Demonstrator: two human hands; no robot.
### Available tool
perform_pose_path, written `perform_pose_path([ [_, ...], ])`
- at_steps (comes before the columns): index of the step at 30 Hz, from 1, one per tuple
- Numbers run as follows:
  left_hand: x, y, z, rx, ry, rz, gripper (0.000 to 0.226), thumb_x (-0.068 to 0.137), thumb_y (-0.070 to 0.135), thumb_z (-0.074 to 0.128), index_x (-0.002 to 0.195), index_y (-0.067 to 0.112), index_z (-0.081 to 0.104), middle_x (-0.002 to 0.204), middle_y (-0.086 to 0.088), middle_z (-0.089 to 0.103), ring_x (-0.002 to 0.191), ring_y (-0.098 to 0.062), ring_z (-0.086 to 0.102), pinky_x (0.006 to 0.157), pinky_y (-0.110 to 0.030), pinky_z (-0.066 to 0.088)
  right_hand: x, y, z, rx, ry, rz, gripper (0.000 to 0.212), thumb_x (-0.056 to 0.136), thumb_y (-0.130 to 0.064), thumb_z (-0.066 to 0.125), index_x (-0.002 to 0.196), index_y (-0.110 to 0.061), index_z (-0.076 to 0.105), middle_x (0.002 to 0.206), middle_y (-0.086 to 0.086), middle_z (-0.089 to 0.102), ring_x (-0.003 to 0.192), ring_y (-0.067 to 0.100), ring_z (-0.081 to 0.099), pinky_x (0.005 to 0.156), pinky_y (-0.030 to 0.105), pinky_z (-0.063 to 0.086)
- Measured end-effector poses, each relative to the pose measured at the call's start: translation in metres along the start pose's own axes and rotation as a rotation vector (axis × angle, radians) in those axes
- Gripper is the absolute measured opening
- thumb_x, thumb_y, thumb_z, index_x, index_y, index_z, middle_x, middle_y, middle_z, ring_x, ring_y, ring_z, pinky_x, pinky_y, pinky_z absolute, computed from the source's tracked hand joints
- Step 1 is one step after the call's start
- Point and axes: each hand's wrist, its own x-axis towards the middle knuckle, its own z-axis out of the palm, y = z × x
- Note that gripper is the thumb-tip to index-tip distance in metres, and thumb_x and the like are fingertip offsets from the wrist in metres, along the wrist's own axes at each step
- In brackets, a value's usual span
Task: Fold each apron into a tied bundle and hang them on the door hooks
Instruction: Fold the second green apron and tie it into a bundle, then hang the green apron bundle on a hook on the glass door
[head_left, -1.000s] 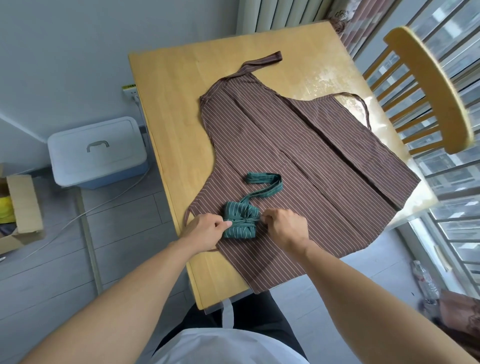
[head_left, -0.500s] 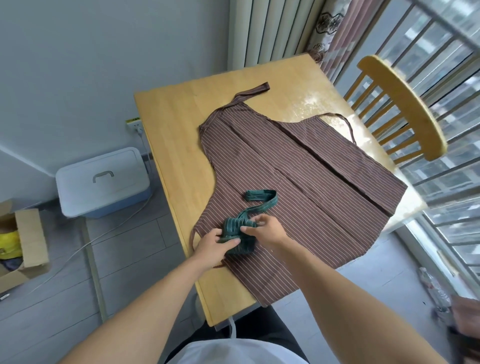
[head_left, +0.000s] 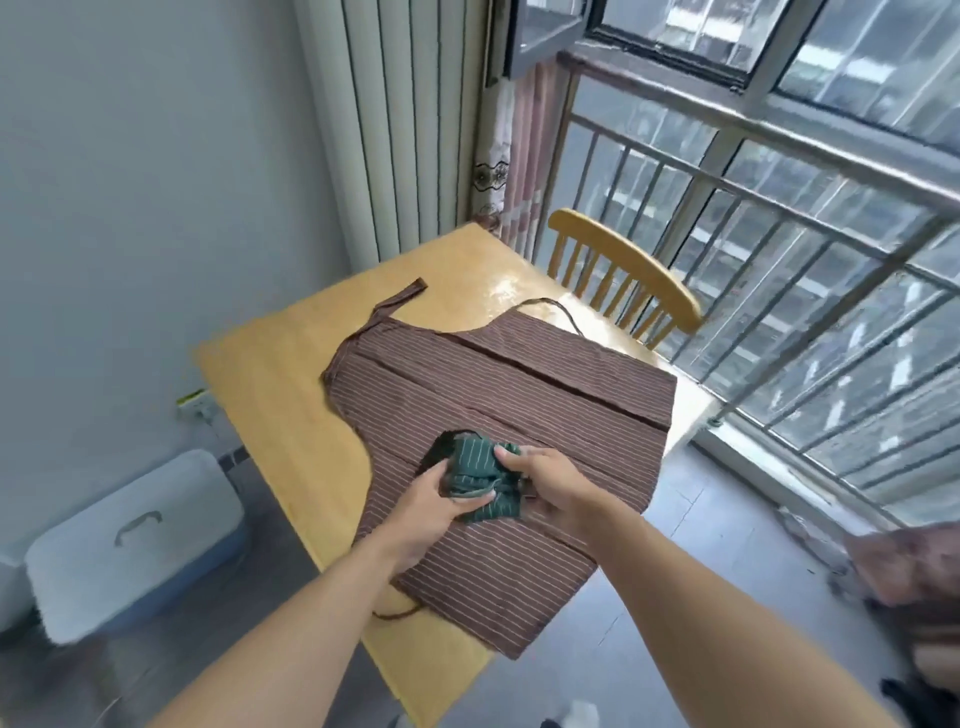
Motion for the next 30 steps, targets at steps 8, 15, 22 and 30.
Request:
perform_pose_path([
  [8, -0.002, 0.055, 0.093, 0.212, -0.263, 0.041, 0.061, 0.081, 0.013, 0.082, 0.136, 0.022, 0.057, 0.119, 0.001, 0.074, 0.111, -0.015, 0.070, 0.103, -0.042, 0.053, -0.081, 0.000, -0.097, 0.154, 0.043, -0.112, 0.029, 0.099, -0.025, 0.063, 0.124, -0.012, 0.071, 0.127, 0.015, 0.069, 0.125, 0.033, 0.061, 0.103, 0.045, 0.053],
  [15, -0.011, 0.074, 0.235, 0.147, -0.806, -0.142, 0.084, 0.091, 0.081, 0.029, 0.146, 0.021, 0.051, 0.146, -0.011, 0.057, 0.136, -0.031, 0.051, 0.115, -0.052, 0.033, -0.207, 0.038, -0.217, 0.089, 0.183, -0.306, 0.020, 0.093, -0.012, 0.072, 0.109, -0.007, 0.063, 0.107, 0.010, 0.073, 0.106, 0.027, 0.067, 0.105, 0.048, 0.051],
  [22, -0.070, 0.077, 0.478, 0.101, -0.509, 0.067, 0.045, 0.110, 0.032, 0.034, 0.135, 0.002, 0.056, 0.124, -0.011, 0.072, 0.110, -0.027, 0.070, 0.084, -0.038, 0.056, -0.360, 0.129, -0.350, -0.041, 0.285, -0.282, 0.028, 0.081, -0.015, 0.082, 0.101, -0.015, 0.062, 0.103, 0.008, 0.068, 0.096, 0.023, 0.068, 0.088, 0.041, 0.053],
  [30, -0.175, 0.099, 0.685, 0.335, -0.780, 0.235, 0.032, 0.109, 0.016, 0.038, 0.109, -0.004, 0.063, 0.101, -0.019, 0.076, 0.099, -0.031, 0.074, 0.097, -0.047, 0.054, -0.506, 0.169, -0.436, -0.270, 0.507, -0.190, 0.049, 0.084, -0.035, 0.080, 0.130, -0.033, 0.062, 0.128, -0.007, 0.068, 0.119, 0.013, 0.061, 0.098, 0.036, 0.048],
])
